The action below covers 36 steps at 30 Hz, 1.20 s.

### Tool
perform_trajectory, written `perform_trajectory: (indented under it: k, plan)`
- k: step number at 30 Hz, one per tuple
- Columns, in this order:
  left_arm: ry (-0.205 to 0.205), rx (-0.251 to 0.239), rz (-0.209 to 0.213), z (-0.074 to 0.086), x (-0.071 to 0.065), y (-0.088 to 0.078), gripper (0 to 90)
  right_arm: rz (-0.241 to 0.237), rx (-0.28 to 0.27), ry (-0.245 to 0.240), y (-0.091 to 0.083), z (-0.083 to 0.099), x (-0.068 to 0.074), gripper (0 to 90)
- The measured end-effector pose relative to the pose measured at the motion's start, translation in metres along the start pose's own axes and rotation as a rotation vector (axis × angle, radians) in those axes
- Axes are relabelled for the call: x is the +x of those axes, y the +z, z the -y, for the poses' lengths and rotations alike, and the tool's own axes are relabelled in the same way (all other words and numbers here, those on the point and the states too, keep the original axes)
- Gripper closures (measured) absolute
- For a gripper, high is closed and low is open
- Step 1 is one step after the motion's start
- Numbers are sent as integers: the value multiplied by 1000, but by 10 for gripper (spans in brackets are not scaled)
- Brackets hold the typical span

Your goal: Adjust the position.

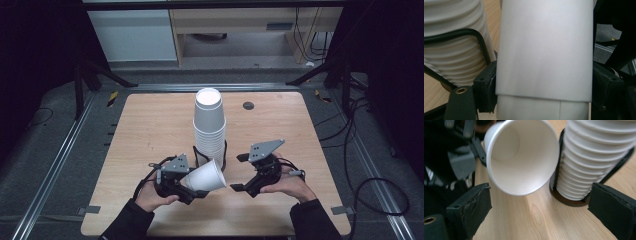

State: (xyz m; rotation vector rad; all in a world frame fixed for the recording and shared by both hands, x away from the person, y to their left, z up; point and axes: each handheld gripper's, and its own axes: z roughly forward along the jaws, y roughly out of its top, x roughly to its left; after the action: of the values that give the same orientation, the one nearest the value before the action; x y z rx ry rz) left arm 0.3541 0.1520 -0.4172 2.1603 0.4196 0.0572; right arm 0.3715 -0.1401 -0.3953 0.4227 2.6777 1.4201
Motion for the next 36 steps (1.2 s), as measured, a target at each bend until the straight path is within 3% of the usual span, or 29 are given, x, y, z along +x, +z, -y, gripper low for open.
perform_trajectory:
  k: [6, 10, 18, 36]
  plan:
    - [0, -18, 0, 0, -1, 3, 216, 33, -99, 78, -7, 12, 2, 41]
    - [-1, -24, -2, 0, -2, 7, 216, 56, -114, 108, -8, 16, 2, 39]
    - [2, -33, -12, 1, -4, 13, 215, 4, -157, 133, -3, 17, 7, 36]
    - [44, -82, 13, -4, -16, 21, 215, -83, -159, 163, 18, 17, 11, 32]
